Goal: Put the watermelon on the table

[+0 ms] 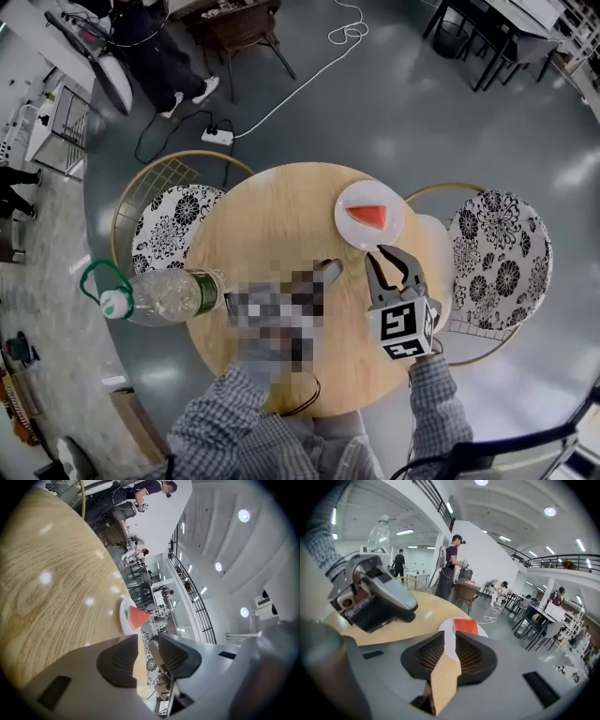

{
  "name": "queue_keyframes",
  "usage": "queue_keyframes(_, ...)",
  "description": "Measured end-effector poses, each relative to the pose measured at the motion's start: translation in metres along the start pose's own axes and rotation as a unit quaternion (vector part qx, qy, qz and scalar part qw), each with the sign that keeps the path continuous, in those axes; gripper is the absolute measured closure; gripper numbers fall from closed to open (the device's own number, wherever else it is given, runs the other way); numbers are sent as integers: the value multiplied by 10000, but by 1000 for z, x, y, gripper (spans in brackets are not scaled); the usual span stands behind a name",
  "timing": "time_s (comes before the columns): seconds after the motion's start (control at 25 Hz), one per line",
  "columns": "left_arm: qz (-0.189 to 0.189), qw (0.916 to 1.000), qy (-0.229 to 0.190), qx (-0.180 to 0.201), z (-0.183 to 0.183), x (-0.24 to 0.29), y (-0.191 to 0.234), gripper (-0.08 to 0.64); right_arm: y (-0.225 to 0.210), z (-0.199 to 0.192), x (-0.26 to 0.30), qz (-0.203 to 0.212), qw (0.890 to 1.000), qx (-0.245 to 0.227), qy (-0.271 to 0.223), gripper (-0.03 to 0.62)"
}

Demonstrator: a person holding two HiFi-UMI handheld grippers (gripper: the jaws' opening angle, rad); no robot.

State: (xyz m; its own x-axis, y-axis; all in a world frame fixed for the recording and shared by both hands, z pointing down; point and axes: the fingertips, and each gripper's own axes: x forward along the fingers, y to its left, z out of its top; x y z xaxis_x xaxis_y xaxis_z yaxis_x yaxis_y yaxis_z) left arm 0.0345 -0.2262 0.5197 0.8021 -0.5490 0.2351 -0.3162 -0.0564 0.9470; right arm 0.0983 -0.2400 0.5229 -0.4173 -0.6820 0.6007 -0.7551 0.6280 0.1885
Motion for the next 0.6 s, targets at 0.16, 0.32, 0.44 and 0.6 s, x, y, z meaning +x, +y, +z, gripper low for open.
queue_keyframes(0.16, -222, 9997, -134, -44, -5, -17, -17, 473, 7, 18, -35, 64, 9941, 934, -554, 545)
queue_keyframes(0.32, -414, 9987, -286, 20, -10, -37, -40, 547, 13, 13, -66, 175, 9798, 1846, -755, 584)
queue_keyframes(0.44, -451, 9986, -263, -2, -21, -55, -55, 552, 20, 16, -91, 230, 9686, 2285, -955, 584)
queue_keyframes(0.6, -554, 9980, -119, 288, -37, -78, -77, 552, 32, 23, -126, 250, 9613, 2505, -1120, 584)
